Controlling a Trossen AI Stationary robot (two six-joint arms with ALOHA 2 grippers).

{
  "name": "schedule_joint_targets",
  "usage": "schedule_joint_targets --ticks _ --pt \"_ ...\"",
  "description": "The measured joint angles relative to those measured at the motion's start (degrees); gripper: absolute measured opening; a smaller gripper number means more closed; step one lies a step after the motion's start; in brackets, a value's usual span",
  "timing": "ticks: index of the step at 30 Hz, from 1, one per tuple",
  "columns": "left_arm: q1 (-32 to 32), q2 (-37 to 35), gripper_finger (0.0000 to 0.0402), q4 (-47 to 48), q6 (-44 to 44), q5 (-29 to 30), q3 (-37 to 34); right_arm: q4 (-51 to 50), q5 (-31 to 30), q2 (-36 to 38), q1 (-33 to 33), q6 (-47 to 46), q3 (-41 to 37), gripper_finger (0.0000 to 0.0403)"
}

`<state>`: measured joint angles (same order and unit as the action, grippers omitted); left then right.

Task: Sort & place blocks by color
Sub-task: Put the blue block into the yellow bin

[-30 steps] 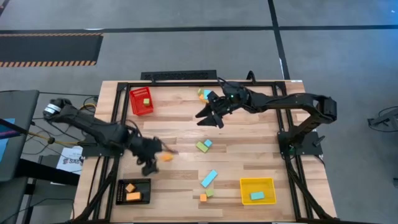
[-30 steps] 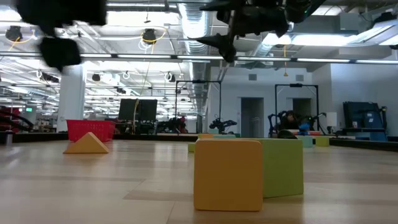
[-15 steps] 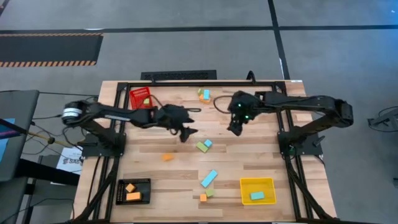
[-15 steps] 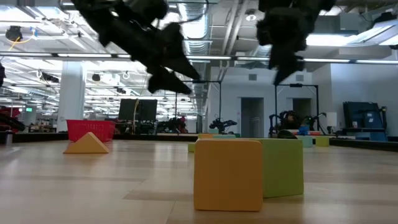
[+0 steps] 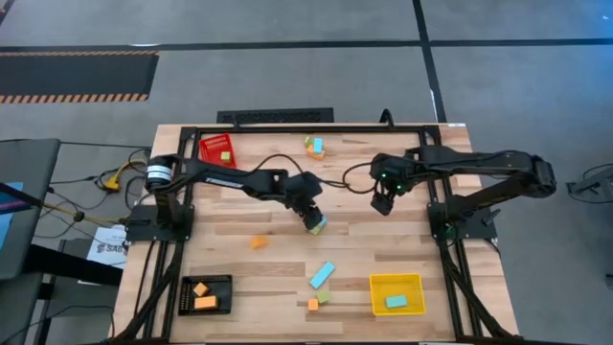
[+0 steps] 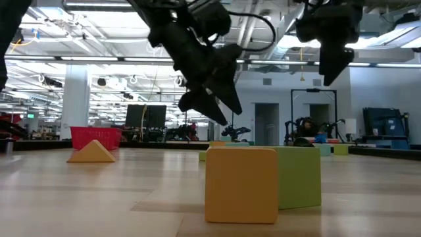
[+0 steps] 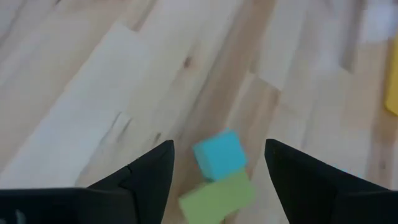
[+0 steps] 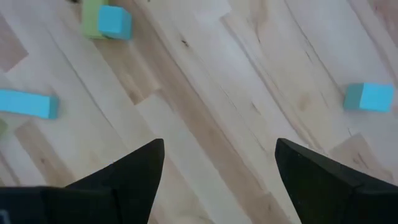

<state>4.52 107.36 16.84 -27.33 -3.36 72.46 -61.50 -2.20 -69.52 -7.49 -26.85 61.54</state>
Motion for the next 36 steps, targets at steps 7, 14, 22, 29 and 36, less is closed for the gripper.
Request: schedule_joint_targets --ticks 7,14,22,29,36 --pt "-1.95 3.66 0.022 0.47 -10.56 4.62 3.07 -0.64 -0.07 0.74 -0.63 9.42 0.0 0.0327" --pt "-6.24 6.65 0.0201 -1.54 -17.57 11.32 3.7 0.6 0.57 2.01 -1.26 17.63 -2.94 0.0327" --pt "-9.5 7.25 0.0188 -0.29 -15.24 24.11 3.61 2.63 2.51 4.62 -1.55 17.62 -5.2 0.0327" --pt "-9.9 8.25 0.0188 -0.42 -12.38 23.42 3.63 5.27 2.74 5.87 -1.3 10.54 -5.2 0.0327" --pt "-11.22 12.15 0.0216 -2.9 -11.37 22.86 3.66 6.87 2.43 5.84 1.0 6.08 -5.16 0.0327"
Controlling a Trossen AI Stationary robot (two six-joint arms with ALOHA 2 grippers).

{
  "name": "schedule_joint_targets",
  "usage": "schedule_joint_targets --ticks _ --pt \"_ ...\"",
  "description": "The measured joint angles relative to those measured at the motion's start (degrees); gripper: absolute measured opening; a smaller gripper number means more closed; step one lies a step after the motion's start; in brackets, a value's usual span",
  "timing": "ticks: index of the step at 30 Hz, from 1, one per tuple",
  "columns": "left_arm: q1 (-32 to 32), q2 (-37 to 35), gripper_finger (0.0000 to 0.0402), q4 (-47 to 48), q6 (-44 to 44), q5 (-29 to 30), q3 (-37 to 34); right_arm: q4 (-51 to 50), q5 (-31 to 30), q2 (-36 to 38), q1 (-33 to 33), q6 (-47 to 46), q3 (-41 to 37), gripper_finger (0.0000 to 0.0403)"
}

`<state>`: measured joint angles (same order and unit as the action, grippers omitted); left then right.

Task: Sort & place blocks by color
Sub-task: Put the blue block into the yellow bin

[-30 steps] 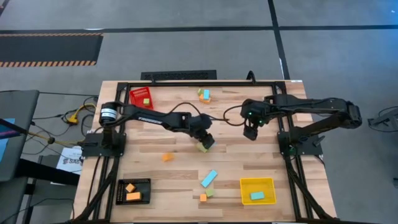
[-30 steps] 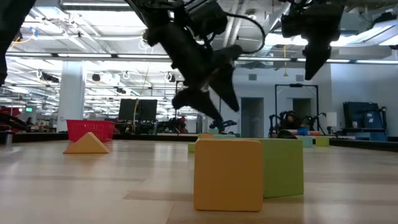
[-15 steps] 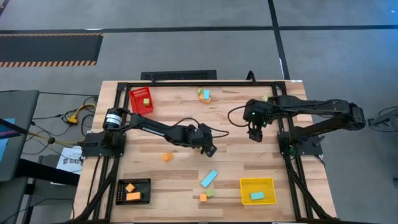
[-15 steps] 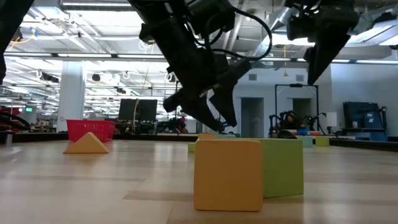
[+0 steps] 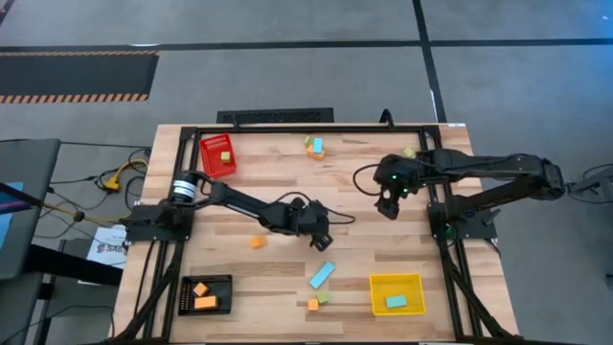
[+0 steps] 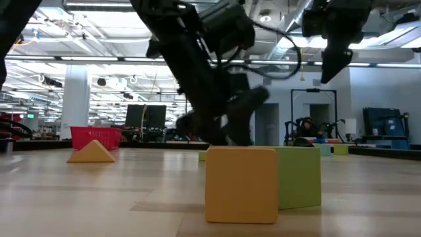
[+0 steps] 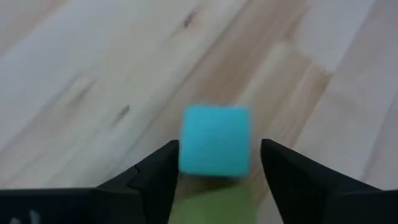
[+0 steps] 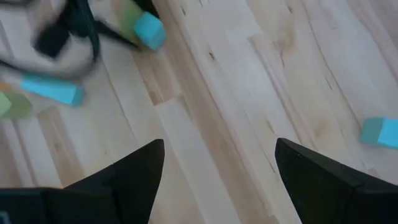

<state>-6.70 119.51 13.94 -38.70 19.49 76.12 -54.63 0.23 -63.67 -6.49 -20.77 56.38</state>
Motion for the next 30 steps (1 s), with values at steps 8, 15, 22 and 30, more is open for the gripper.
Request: schedule_joint_targets --ticks 8,15,22,30 --pt "0.2 1.31 0.0265 -0.42 1.44 -1.39 0.12 2.34 -0.33 -0.93 1.89 -3.22 -0.02 0.0327" --pt "0.13 1.28 0.0262 -1.23 10.22 -0.9 -0.05 4.52 -0.46 -0.81 3.01 -4.35 -0.04 0.0327" --pt "0.22 1.28 0.0254 -2.24 21.28 -1.61 -0.07 6.47 -0.55 -0.81 4.26 -4.46 -0.04 0.0327" --pt "0.57 1.28 0.0221 -2.19 18.62 -4.4 -0.07 7.21 -0.55 -0.81 4.22 -4.24 -0.04 0.0327"
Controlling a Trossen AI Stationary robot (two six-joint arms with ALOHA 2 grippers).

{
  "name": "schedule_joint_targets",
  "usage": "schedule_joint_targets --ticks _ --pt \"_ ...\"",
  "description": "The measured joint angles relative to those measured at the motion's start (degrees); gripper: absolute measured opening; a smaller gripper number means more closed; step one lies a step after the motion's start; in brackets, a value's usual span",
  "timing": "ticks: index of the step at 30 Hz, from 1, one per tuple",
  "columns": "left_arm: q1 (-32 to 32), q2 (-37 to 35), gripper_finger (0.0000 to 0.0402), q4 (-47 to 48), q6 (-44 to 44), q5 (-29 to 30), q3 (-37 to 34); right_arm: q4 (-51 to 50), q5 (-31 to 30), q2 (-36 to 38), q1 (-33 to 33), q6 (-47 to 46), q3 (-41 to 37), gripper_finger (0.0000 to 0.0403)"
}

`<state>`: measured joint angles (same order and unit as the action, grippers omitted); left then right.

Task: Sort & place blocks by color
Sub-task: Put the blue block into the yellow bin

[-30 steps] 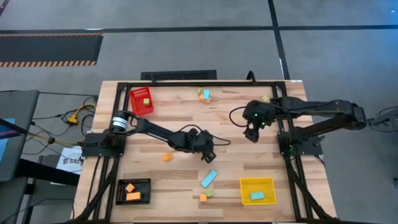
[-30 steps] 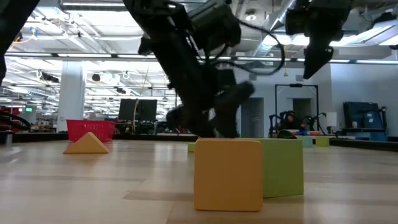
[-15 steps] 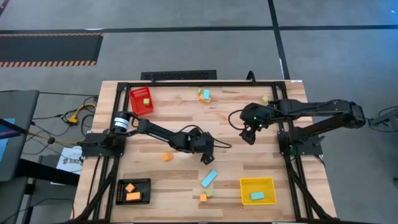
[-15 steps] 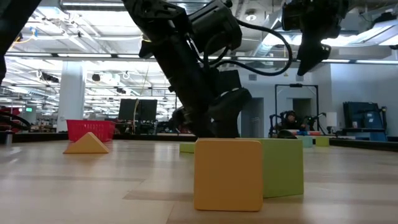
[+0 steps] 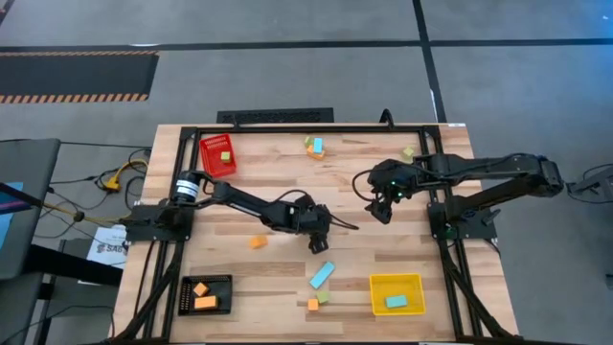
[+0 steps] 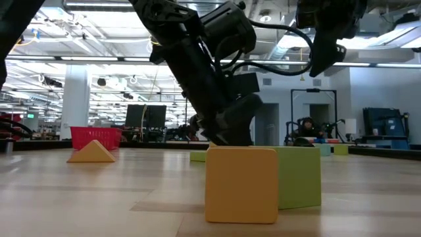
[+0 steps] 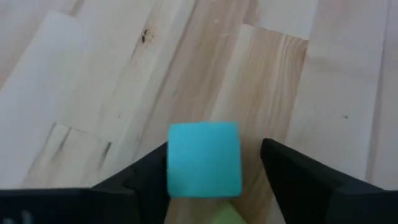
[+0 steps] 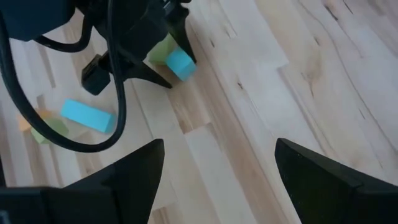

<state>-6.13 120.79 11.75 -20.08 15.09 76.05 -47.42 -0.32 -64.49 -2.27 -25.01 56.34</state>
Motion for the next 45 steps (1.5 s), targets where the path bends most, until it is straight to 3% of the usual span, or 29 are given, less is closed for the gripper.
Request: schedule_joint_targets --ticks 7,10,14,22,26,32,34,39,45 --pt "0.9 -1.23 0.0098 1.67 -7.61 -3.32 -0.01 0.0 0.0 0.0 0.0 0.88 0.0 0.0327" --pt "1.03 -3.13 0.0099 3.13 -7.69 -2.8 -0.31 -0.09 0.0 0.0 0.24 -0.32 0.0 0.0327" --pt "1.02 -8.42 0.0099 0.83 -0.95 -3.37 -0.08 -0.3 -1.27 1.18 2.65 -4.73 0.9 0.0327" --pt "-2.07 -11.87 0.0099 -1.25 13.05 -11.38 -0.37 -0.11 -11.43 4.59 14.02 -20.51 2.98 0.0327" --pt "-5.54 -9.91 0.0099 -8.7 14.3 -12.34 -2.78 -1.97 -15.99 5.22 21.79 -32.41 2.97 0.0327" --pt "-10.44 -3.25 0.0099 -28.44 15.19 -14.03 -1.67 -6.16 -23.75 5.09 37.21 -52.41 2.95 0.0327" --pt "-10.62 -1.99 0.0099 -30.04 14.95 -14.34 -1.16 -6.95 -28.02 5.09 41.82 -56.8 2.86 0.0327" --pt "-9.87 0.69 0.0099 -32.17 13.16 -14.65 3.3 -8.42 -40.17 4.96 49.69 -61.98 2.84 0.0327" --pt "-9.94 6.01 0.0099 -32.25 13.06 -13.12 12.59 -13.51 -42.0 5.47 54.37 -61.97 2.84 0.0327"
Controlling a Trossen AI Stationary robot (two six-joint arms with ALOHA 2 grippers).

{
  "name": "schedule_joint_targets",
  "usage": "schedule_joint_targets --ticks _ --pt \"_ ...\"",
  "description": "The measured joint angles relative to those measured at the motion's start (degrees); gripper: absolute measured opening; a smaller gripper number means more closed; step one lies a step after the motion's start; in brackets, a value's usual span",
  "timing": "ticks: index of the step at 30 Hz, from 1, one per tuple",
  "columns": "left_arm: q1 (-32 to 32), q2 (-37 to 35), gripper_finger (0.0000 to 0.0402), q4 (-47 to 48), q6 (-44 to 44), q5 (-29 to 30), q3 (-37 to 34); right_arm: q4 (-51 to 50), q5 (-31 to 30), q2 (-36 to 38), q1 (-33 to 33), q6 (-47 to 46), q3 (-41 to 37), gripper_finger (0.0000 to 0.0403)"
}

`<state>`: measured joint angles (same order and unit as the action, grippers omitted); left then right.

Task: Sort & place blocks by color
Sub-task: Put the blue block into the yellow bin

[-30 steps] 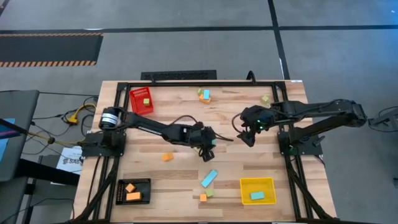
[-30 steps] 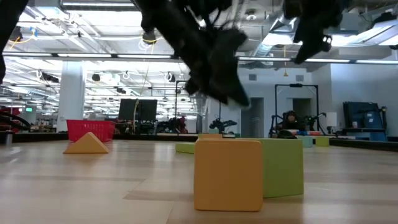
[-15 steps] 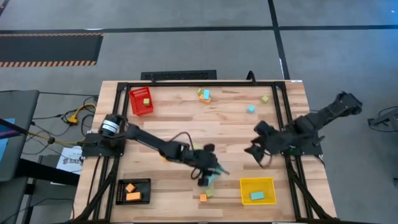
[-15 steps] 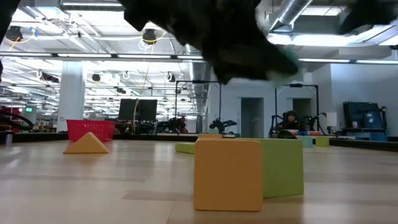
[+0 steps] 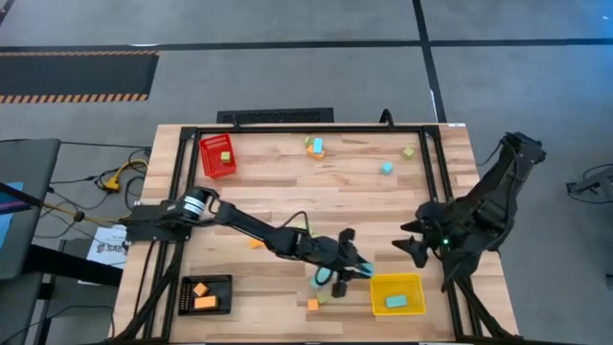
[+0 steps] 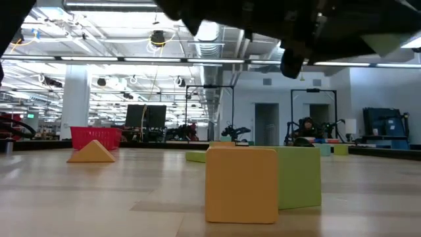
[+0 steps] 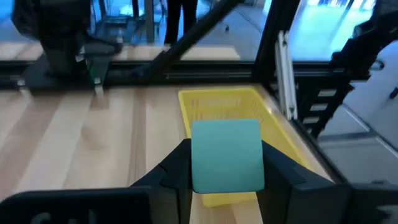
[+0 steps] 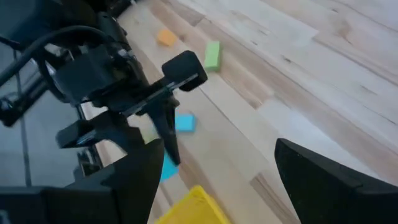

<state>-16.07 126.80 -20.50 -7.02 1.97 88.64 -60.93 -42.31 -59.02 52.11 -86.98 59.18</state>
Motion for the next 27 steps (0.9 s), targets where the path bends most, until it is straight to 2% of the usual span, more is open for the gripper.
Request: schedule_joint_targets --ticks 7,11,14,18,21,27 --pt "-0.9 10.98 0.0099 6.83 -5.5 -1.3 18.16 -3.59 -3.03 2.66 5.3 0.28 0.0 0.0327" --pt "-1.28 12.92 0.0099 10.05 -6.14 0.53 23.85 -3.55 -3.41 3.58 7.07 1.76 0.0 0.0327" --pt "-1.88 13.33 0.0099 10.5 -6.13 4.26 24.7 -4.1 -3.36 3.95 8.25 1.82 0.0 0.0327" --pt "-2.08 14.06 0.0099 10.74 -8.59 5.1 24.72 -4.92 -3.31 3.98 9.14 1.95 0.0 0.0327" --pt "-2.04 15.25 0.0099 9.04 -11.63 3.62 24.88 -5.35 -3.31 3.91 9.15 2.08 0.0 0.0327" --pt "-1.07 18.1 0.0099 5.19 -20.84 -5.25 24.66 -5.53 -3.37 3.89 7.57 3.48 0.0 0.0327"
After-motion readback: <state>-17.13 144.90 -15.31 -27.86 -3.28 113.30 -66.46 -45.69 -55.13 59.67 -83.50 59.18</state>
